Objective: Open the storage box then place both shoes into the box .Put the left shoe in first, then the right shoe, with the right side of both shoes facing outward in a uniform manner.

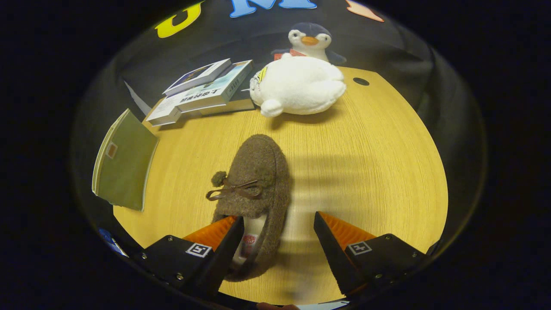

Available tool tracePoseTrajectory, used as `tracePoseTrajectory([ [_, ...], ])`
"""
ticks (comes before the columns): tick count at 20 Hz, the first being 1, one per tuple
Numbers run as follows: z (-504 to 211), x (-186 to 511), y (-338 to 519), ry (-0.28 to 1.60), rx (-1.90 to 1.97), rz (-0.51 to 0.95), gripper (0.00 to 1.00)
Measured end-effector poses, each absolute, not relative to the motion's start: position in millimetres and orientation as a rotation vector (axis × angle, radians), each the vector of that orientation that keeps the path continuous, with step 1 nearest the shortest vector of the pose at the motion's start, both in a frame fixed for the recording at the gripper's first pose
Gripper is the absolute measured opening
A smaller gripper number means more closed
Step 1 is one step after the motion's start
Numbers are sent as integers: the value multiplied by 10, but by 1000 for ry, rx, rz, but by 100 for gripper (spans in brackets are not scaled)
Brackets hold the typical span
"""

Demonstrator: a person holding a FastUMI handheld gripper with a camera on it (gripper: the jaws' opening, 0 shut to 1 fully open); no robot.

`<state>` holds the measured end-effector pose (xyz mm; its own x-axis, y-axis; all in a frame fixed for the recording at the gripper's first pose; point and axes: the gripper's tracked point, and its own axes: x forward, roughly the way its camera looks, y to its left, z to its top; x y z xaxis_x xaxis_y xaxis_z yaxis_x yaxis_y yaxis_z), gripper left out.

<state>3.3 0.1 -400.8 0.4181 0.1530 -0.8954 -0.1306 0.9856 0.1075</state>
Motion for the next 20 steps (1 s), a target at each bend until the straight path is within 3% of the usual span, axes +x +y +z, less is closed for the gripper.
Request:
tracePoseTrajectory([
  [3,-4182,180,65,1142,27,171,98],
  [5,-4197,176,195,1159,57,211,70],
  [6,-4180,193,157,1150,-1,204,43],
  [7,-4196,258,90,1122,-18,168,42],
  [8,-4150,286,88,1125,-29,150,4],
  [20,-3144,427,835,1024,29,271,4],
])
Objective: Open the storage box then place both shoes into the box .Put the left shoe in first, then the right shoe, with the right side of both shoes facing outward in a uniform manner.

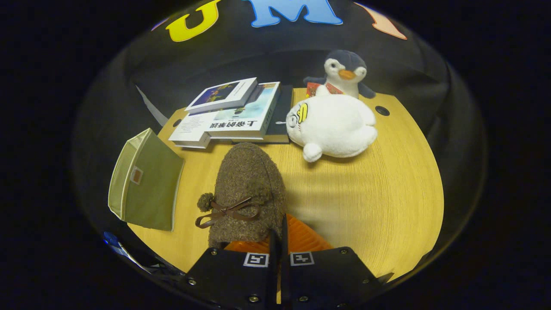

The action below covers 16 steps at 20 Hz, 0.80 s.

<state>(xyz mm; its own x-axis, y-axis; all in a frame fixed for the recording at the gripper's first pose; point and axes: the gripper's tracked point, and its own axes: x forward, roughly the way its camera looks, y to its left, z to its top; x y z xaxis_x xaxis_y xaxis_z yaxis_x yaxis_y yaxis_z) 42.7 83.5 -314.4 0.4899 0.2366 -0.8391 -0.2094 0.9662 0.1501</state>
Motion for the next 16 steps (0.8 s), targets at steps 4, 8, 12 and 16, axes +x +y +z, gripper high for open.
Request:
tracePoseTrajectory([
  [4,-2849,472,1131,996,35,309,4],
  [8,-2636,518,1430,986,43,345,4],
  [12,-2490,563,1734,983,39,372,4],
  [16,-2379,545,1952,1000,25,408,4],
])
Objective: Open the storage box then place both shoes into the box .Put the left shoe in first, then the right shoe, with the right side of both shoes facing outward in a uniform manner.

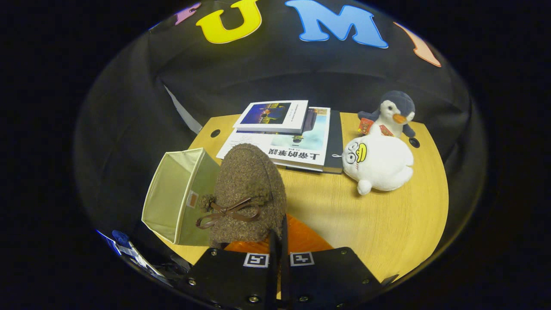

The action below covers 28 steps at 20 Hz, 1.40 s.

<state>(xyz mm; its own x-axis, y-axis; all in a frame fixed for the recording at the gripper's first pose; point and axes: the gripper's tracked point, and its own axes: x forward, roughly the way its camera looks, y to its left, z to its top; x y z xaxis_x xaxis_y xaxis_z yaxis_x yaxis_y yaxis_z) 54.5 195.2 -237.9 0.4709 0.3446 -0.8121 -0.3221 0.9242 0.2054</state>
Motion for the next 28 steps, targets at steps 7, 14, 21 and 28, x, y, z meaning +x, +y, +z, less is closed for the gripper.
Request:
tracePoseTrajectory([
  [7,-2224,604,2516,992,-11,500,4],
  [14,-2226,660,3035,995,-52,578,4],
  [21,-2220,654,3667,1006,-86,664,4],
  [28,-2185,559,4220,1043,-101,737,4],
])
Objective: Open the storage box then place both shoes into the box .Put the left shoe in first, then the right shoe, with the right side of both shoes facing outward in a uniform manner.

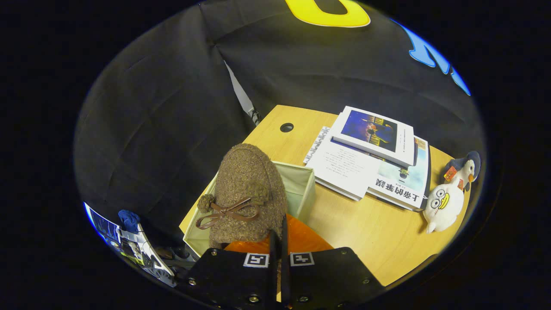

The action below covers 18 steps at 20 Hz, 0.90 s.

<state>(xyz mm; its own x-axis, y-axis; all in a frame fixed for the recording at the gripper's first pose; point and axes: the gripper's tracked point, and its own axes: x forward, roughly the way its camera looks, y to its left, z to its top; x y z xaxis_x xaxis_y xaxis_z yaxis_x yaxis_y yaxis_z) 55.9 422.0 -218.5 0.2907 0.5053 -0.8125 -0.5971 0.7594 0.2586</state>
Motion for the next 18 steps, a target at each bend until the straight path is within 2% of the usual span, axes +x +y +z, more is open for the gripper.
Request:
tracePoseTrajectory([
  [14,-2327,369,4738,1092,-151,805,4],
  [18,-2282,375,4850,1009,-175,871,100],
])
